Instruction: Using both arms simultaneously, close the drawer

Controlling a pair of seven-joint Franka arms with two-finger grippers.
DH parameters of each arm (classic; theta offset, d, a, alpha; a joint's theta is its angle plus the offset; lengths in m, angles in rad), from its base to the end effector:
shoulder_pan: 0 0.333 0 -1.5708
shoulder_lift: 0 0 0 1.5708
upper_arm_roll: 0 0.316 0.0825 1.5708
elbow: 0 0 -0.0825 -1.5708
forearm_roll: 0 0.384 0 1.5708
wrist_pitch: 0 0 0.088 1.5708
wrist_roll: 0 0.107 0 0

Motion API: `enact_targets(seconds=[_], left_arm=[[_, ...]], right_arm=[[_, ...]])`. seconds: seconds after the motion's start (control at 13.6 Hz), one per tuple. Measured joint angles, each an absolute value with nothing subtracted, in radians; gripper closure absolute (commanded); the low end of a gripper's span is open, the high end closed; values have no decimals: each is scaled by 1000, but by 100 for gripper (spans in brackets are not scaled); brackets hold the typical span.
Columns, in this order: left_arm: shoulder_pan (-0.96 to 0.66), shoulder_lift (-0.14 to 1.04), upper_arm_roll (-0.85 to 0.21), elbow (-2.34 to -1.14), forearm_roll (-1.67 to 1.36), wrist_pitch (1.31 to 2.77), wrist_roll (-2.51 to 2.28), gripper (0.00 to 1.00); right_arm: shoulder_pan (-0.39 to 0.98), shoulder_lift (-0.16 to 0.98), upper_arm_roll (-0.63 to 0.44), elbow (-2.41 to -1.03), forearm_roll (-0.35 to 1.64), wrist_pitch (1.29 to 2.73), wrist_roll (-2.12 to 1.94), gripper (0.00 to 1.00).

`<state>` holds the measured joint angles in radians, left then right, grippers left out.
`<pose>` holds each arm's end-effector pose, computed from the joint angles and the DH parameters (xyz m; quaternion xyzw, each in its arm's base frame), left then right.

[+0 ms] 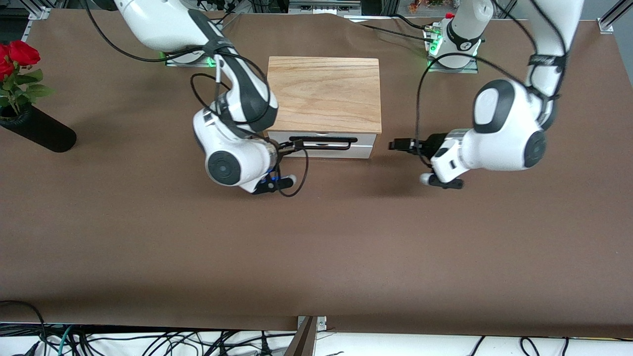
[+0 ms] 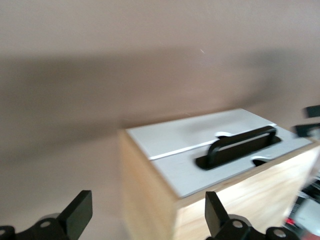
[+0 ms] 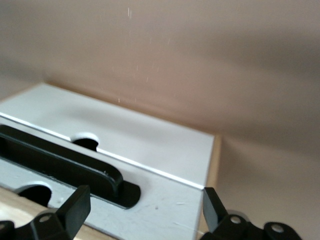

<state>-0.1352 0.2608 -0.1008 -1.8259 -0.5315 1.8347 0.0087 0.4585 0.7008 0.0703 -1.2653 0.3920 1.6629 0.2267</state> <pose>0.5746 -0.1766 0.3852 0.9590 -0.0175 -0.1497 0.2402 0.5985 0.3799 0.3307 -0.9615 -0.0943 0.2147 0.1431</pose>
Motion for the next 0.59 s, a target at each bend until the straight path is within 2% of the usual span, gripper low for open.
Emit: enact_targets(seconds=[0.07,0.15,0.22,0.59], left_arm=[[-120,215,-98,-1826,-465,1834,9,8],[-111,168,-90,-1826,-378,1834,8,7],[-106,121,-81,-1827,-286,1834,8,0],[-104,-53,-24,-1806,-21,1737,63,0]], right_arm=[[431,700,64,-1239,388,1664,206,0],[407,699,54,-1213,382,1666,185,0],[391,698,36,-1190,369,1667,175,0],[388,689,-119,-1124,239,1667,90,0]])
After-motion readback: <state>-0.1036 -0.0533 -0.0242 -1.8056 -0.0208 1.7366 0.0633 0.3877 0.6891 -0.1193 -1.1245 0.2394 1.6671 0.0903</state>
